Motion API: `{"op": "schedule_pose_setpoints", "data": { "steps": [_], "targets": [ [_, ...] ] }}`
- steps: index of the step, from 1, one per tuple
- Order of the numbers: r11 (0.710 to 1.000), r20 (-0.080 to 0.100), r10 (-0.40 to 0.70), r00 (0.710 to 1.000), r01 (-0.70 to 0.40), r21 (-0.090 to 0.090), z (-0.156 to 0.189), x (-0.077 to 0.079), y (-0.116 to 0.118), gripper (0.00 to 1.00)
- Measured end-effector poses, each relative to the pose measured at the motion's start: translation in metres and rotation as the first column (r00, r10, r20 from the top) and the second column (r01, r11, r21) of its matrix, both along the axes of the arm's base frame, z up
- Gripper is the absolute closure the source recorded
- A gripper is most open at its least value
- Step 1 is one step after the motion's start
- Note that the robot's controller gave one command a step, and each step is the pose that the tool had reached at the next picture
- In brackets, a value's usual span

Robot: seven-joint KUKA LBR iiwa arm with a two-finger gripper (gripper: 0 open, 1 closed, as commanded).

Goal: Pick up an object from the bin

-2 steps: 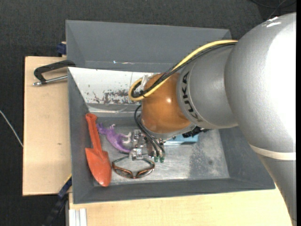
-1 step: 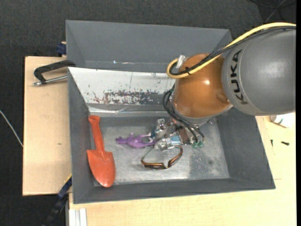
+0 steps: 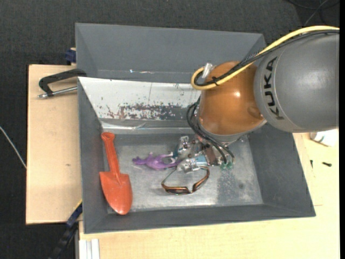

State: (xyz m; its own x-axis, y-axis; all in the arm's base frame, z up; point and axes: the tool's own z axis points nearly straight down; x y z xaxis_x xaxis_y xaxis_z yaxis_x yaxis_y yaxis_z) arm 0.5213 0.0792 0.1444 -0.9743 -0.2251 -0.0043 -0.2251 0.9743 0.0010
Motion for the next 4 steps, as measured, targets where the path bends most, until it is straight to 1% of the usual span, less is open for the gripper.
{"op": "schedule_pose_setpoints", "data": {
  "steps": [1,2,3,4],
  "targets": [
    [1.0,-0.001,0.018,1.0,-0.018,0.0,-0.002,0.0,0.009,1.0],
    [1.0,-0.003,-0.007,1.0,0.007,-0.002,-0.001,-0.02,0.043,1.0],
    [0.998,-0.002,0.059,0.998,-0.059,0.001,-0.002,-0.02,0.066,1.0],
    [0.96,0.0,0.279,0.96,-0.279,-0.001,0.06,-0.027,0.037,1.0]
  ]
}}
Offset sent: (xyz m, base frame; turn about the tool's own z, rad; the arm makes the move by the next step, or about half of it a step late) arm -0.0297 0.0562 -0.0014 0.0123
